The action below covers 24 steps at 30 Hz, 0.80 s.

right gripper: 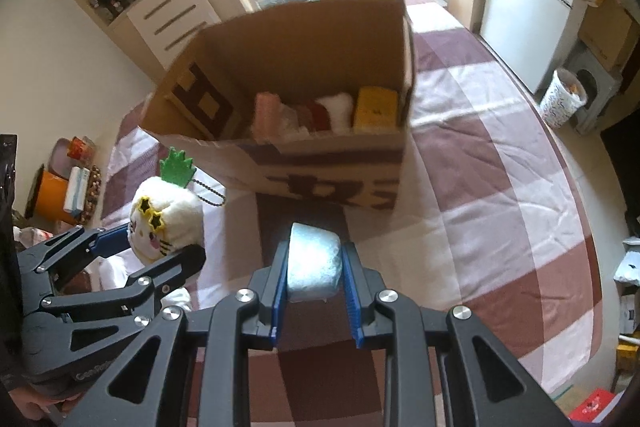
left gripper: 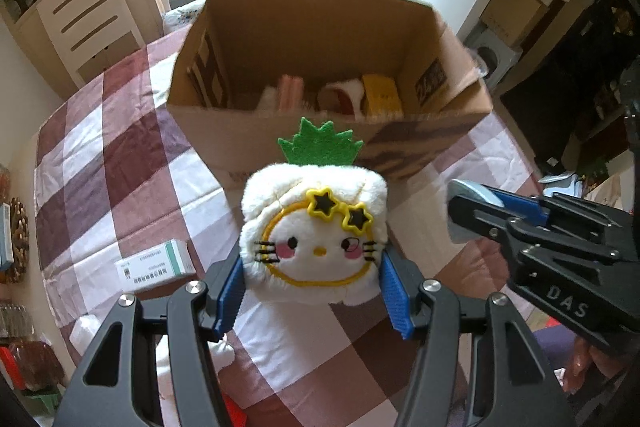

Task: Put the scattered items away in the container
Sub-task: 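Carry the plush cat toward the cardboard box while the right tool carries the triangle, then lower the plush cat into the box while the right tool lowers the triangle in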

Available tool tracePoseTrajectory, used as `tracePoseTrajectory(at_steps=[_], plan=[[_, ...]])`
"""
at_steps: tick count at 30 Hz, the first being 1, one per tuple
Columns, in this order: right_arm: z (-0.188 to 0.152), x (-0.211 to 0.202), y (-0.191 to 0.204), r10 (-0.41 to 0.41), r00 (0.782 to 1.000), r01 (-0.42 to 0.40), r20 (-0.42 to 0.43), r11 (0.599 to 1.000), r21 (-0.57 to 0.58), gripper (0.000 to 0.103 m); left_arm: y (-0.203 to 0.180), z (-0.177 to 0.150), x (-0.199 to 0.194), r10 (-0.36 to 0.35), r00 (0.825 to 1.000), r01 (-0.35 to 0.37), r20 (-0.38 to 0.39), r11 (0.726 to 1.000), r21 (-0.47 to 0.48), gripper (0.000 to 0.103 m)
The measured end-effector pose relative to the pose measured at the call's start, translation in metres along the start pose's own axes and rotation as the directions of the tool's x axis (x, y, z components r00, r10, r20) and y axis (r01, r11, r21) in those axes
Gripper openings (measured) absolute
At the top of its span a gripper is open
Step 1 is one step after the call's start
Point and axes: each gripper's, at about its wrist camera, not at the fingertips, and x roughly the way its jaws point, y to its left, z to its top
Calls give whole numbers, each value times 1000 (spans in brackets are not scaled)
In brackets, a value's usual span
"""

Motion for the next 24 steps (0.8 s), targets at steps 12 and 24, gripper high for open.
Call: tracePoseTrajectory(at_steps=[12, 24], plan=[[51, -31, 13, 32, 997, -31, 74, 999, -17, 25, 9, 55, -44, -94, 994, 95, 59, 995, -12, 61], [110, -25, 14, 36, 991, -31, 131, 999, -45, 25, 31, 128, -39, -168, 982, 173, 83, 983, -57, 61]])
